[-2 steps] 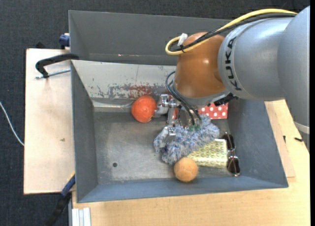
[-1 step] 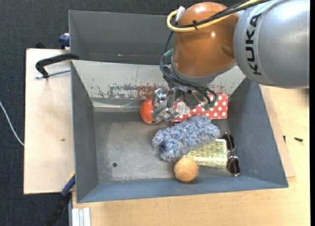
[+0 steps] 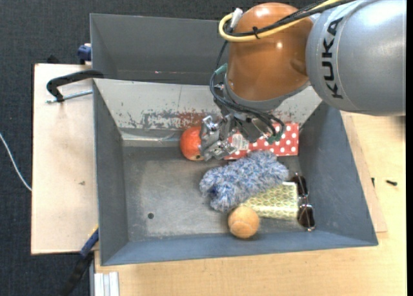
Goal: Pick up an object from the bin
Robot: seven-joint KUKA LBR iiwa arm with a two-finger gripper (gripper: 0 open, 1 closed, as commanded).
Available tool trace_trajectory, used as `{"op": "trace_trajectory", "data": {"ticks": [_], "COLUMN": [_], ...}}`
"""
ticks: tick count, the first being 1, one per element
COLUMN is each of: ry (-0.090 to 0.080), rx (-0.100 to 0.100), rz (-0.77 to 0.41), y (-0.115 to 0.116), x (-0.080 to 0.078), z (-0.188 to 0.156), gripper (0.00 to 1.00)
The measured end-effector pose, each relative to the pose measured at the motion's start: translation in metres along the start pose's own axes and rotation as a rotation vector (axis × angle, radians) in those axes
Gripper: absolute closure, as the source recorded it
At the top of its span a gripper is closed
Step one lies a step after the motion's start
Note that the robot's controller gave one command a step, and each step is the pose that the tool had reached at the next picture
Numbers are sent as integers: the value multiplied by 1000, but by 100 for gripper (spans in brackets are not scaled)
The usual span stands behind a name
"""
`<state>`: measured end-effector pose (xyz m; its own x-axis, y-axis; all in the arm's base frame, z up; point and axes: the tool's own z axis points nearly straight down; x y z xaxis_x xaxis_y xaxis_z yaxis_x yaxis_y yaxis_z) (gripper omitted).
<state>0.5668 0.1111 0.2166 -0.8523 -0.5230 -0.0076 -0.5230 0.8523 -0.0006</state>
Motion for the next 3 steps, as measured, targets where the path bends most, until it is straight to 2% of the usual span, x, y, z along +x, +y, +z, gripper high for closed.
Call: {"op": "trace_trajectory", "data": {"ticks": [1,2,3], "ry": [-1,6,10], "rx": [1,-1,-4], "rz": [49,42,50], "y": [-12,-14,-15], "x": [5,-2,16], "z": [33,68,28], "gripper": [100,100,100]}}
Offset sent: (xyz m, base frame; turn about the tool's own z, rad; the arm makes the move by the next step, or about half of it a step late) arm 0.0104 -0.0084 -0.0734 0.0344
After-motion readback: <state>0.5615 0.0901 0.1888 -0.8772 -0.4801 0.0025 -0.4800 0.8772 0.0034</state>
